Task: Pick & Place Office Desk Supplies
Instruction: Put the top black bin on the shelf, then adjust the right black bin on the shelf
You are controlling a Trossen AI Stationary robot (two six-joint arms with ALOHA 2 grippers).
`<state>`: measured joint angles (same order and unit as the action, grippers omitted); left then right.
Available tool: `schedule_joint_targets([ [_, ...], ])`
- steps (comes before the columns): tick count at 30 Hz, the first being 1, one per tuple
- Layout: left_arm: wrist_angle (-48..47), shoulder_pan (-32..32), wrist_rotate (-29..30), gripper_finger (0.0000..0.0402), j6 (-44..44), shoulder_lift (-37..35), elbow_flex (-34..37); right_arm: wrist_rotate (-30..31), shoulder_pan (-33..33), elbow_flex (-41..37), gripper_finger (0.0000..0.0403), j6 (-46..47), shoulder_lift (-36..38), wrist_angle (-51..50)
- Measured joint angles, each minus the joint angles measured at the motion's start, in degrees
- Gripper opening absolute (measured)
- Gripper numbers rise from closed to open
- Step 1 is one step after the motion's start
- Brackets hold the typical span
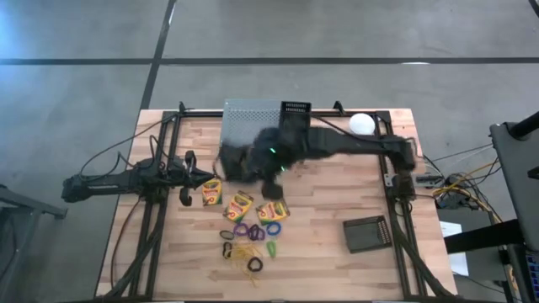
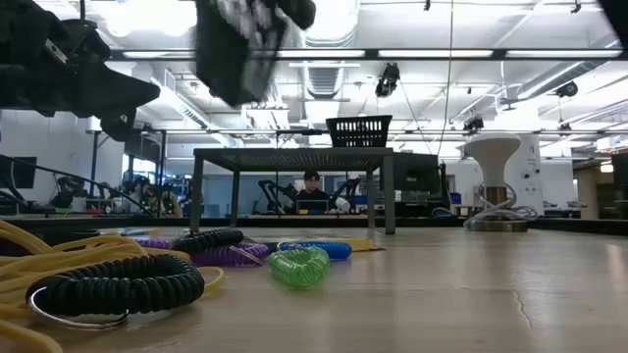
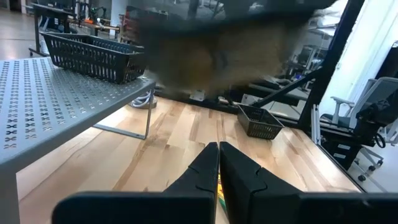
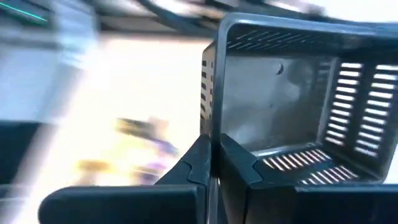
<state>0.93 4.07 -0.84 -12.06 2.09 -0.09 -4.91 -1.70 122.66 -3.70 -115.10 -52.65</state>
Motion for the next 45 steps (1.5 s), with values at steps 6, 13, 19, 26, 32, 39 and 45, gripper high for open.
schedule_joint_targets([
  [6, 0.0, 0.0, 0.0, 0.0021, 0.0, 0.1, 0.0, 18.3, -5.6, 8.3, 0.0013, -11.5, -7.2, -14.4],
  [13, -0.1, 0.0, 0.0, 0.0021, 0.0, 1.7, 0.0, 20.0, -10.1, 3.0, 0.0013, -13.0, -6.8, -12.7],
  [19, 0.0, 0.0, 0.0, 0.0021, 0.0, 2.5, 0.0, 19.9, -10.3, 3.4, 0.0013, -13.0, -6.6, -11.8],
  [26, 0.0, 0.0, 0.0, 0.0021, 0.0, 3.0, 0.0, 19.9, -10.4, 3.2, 0.0013, -12.4, -6.6, -11.4],
  [32, 0.0, 0.0, 0.0, 0.0021, 0.0, 3.3, 0.0, 19.9, -10.3, 3.0, 0.0027, -10.1, -6.6, -11.4],
  [39, 0.0, 0.0, 0.0, 0.0021, 0.0, 3.3, 0.0, 19.9, -10.4, 2.1, 0.0084, -8.9, -6.6, -11.3],
  [45, 0.0, 0.0, 0.0, 0.0021, 0.0, 3.3, 0.0, 19.9, -10.1, 2.9, 0.0112, -7.2, -6.6, -9.6],
])
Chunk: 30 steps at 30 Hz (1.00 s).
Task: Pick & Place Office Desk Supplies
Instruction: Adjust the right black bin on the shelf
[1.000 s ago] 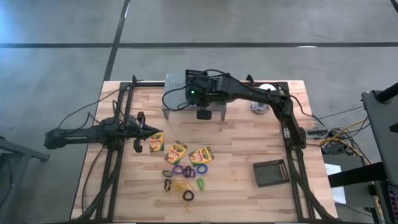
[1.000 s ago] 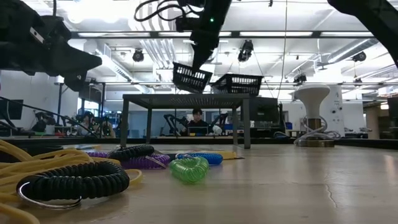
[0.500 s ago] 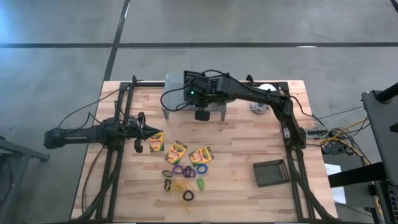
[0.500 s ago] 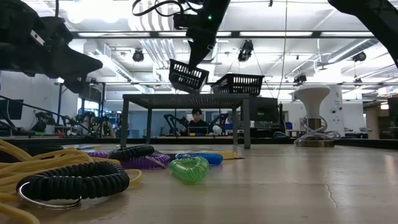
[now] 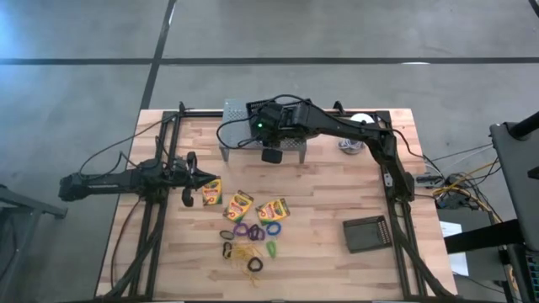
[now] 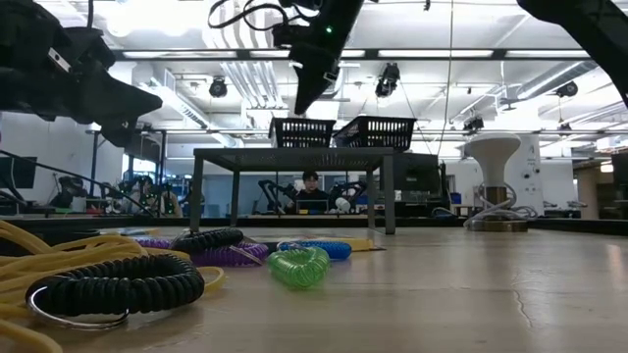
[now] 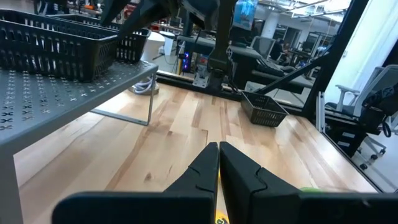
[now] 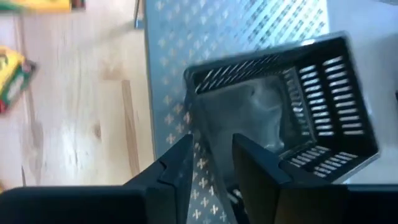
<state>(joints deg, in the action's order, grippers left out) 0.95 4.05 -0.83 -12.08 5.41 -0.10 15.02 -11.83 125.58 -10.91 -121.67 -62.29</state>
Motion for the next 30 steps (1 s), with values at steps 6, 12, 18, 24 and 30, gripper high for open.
schedule_joint_targets([
  [6, 0.0, 0.0, 0.0, 0.0021, 0.0, 0.0, 0.0, 0.3, 0.6, 8.8, 0.0119, 5.1, 0.6, -11.3],
  [12, 0.0, 0.0, 0.0, 0.0021, 0.0, 0.0, 0.0, 2.3, -5.9, 6.1, 0.0099, 16.5, 2.7, -27.5],
  [18, 0.0, 0.0, 0.0, 0.0021, 0.0, 0.1, 0.0, 7.7, -13.2, -0.8, 0.0073, 19.1, 8.1, -24.4],
  [24, 0.0, 0.0, 0.0, 0.0021, 0.0, 0.1, 0.0, 2.8, -20.7, -8.3, 0.0052, 24.3, 13.3, -23.8],
  [30, 0.0, 0.0, 0.0, 0.0021, 0.0, 0.1, 0.0, -1.7, -22.5, -19.6, 0.0038, 24.1, 16.6, -18.8],
])
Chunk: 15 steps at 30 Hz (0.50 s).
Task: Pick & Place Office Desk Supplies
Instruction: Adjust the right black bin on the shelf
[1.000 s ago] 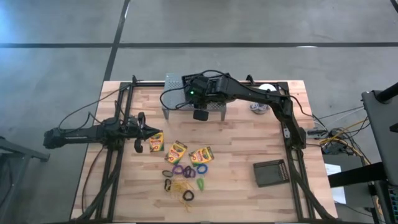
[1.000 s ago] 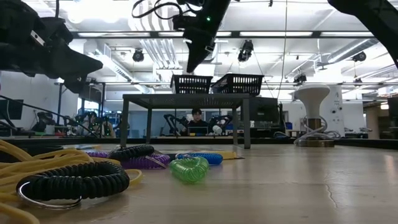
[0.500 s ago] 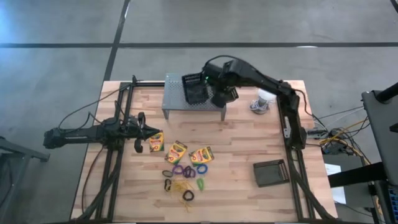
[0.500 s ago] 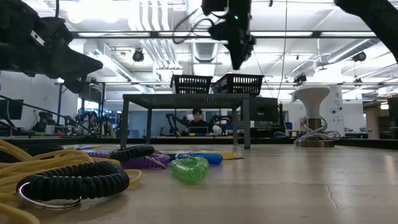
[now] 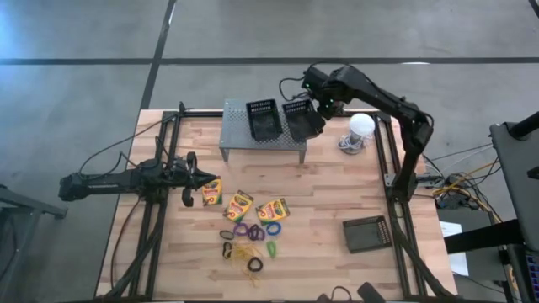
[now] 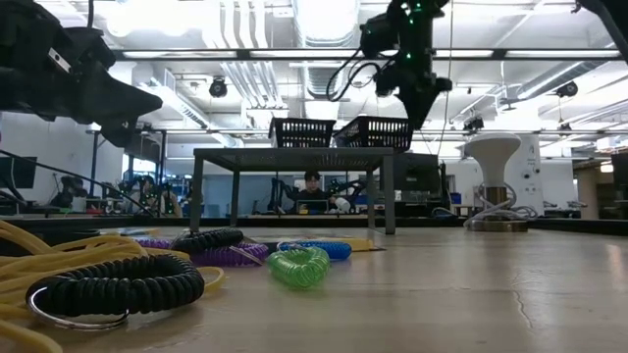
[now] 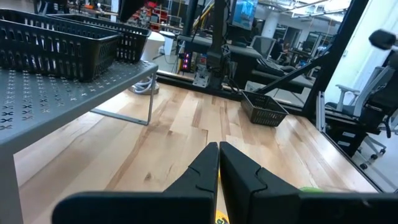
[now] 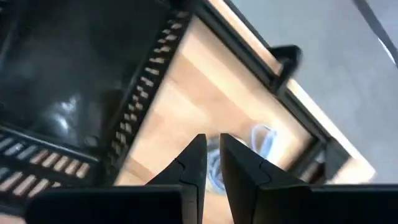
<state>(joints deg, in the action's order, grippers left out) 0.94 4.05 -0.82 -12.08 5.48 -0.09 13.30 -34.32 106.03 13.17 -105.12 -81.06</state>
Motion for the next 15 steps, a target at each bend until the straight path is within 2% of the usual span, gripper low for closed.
schedule_joint_targets([
  [5, 0.0, 0.0, 0.0, 0.0021, 0.0, 0.0, 0.0, -6.0, 0.9, -5.0, 0.0038, -1.0, 1.6, 8.0],
  [15, 0.0, 0.0, 0.0, 0.0021, 0.0, 0.0, 0.0, -6.5, 3.8, -5.2, 0.0038, 0.4, 2.0, 9.4],
])
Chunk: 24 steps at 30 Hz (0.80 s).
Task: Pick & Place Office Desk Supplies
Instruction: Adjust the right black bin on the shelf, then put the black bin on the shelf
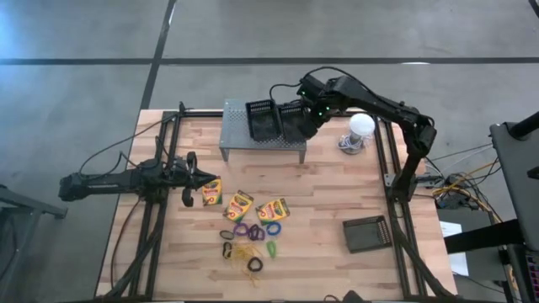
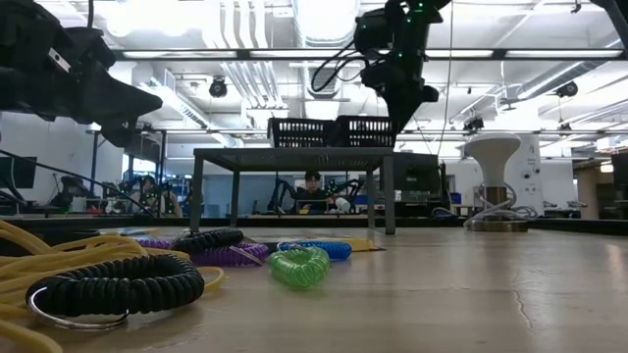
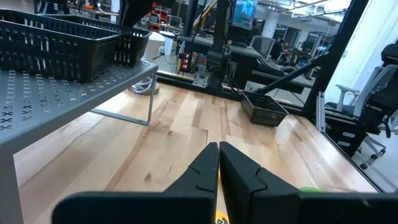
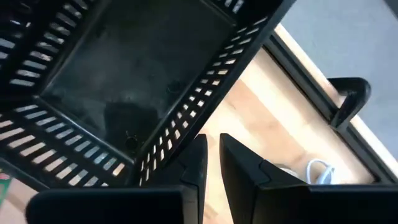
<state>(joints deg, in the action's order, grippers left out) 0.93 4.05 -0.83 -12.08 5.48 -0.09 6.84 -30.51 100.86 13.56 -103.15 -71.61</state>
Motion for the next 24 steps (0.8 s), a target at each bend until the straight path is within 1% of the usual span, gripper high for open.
schedule_joint_targets([
  [4, 0.0, 0.0, 0.0, 0.0021, 0.0, 0.0, 0.0, -2.4, 1.1, 0.0, 0.0038, 1.4, 0.0, 0.0],
  [16, 0.0, 0.0, 0.0, 0.0021, 0.0, 0.0, 0.0, -2.3, 4.1, 0.0, 0.0038, 4.5, 0.7, -0.1],
  [18, 0.0, 0.0, 0.0, 0.0021, 0.0, 0.0, 0.0, -0.3, 4.1, 0.0, 0.0038, 5.1, 1.5, -0.5],
  [21, 0.0, 0.0, 0.0, 0.0021, 0.0, 0.0, 0.0, 5.4, 5.0, 0.0, 0.0038, 5.9, 3.9, -2.9],
  [24, 0.0, 0.0, 0.0, 0.0021, 0.0, 0.0, 0.0, 10.3, 8.5, -0.8, 0.0038, 9.1, 7.0, -6.5],
])
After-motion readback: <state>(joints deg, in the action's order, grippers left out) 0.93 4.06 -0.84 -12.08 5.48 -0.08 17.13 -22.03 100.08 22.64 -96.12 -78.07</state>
